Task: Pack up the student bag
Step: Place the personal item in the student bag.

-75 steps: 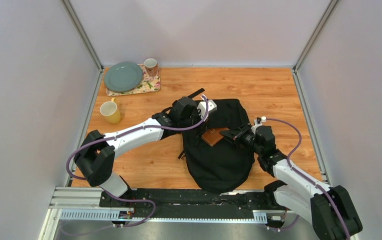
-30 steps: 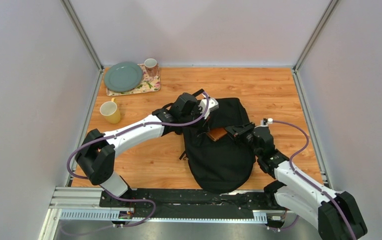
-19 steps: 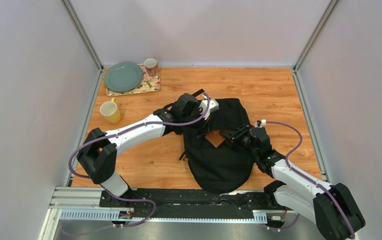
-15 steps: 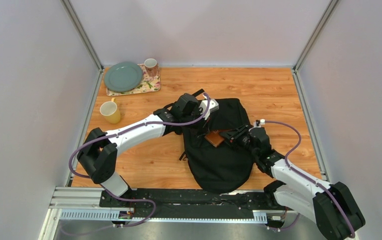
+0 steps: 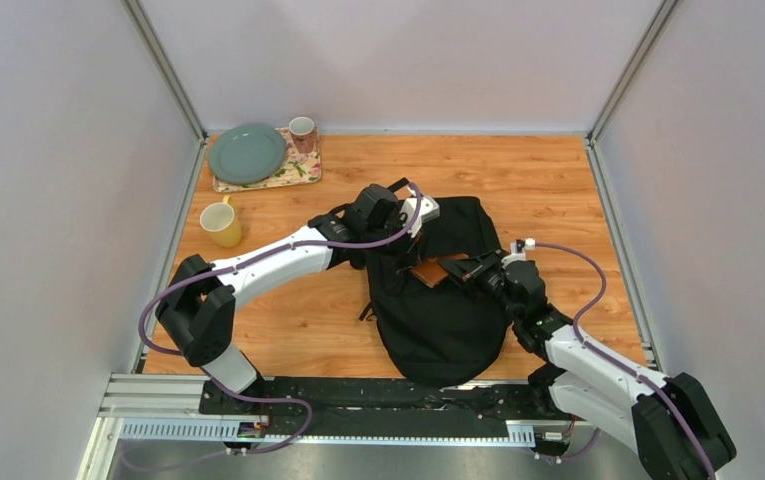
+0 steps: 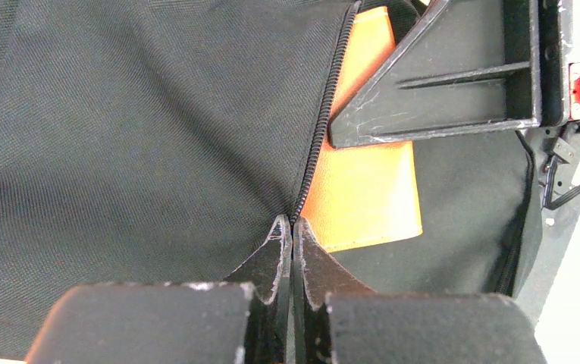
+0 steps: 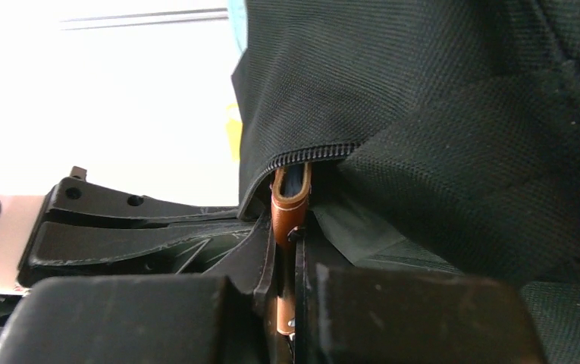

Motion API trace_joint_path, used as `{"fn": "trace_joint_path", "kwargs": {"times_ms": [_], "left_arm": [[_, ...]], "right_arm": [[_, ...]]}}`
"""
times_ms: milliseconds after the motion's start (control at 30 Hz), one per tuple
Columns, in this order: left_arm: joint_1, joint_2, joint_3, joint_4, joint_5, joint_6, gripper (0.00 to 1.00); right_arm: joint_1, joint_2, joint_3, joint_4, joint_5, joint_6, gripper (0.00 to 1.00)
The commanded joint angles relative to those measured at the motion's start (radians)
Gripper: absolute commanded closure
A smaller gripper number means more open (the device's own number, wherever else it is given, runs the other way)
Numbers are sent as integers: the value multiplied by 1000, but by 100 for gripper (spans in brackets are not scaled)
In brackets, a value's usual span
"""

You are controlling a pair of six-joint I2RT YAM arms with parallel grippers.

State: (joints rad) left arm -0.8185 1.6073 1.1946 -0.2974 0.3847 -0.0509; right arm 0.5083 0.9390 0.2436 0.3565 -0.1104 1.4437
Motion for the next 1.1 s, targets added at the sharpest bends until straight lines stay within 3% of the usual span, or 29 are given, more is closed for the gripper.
{"fn": "trace_joint_path", "kwargs": {"times_ms": [0, 433, 667, 1067], "left_arm": [[-13, -15, 49, -16, 82, -27, 100], [-11, -23, 57, -16, 108, -47, 100], [-11, -26, 54, -6, 106, -55, 100], [-11, -29, 31, 4, 66, -61, 100]], "right_arm": [[4, -68, 31, 82, 150, 9, 100], [3, -51, -4, 211, 321, 35, 100], [39, 147, 37, 375, 308, 57, 100], [134, 395, 164, 414, 444, 23, 100]]}}
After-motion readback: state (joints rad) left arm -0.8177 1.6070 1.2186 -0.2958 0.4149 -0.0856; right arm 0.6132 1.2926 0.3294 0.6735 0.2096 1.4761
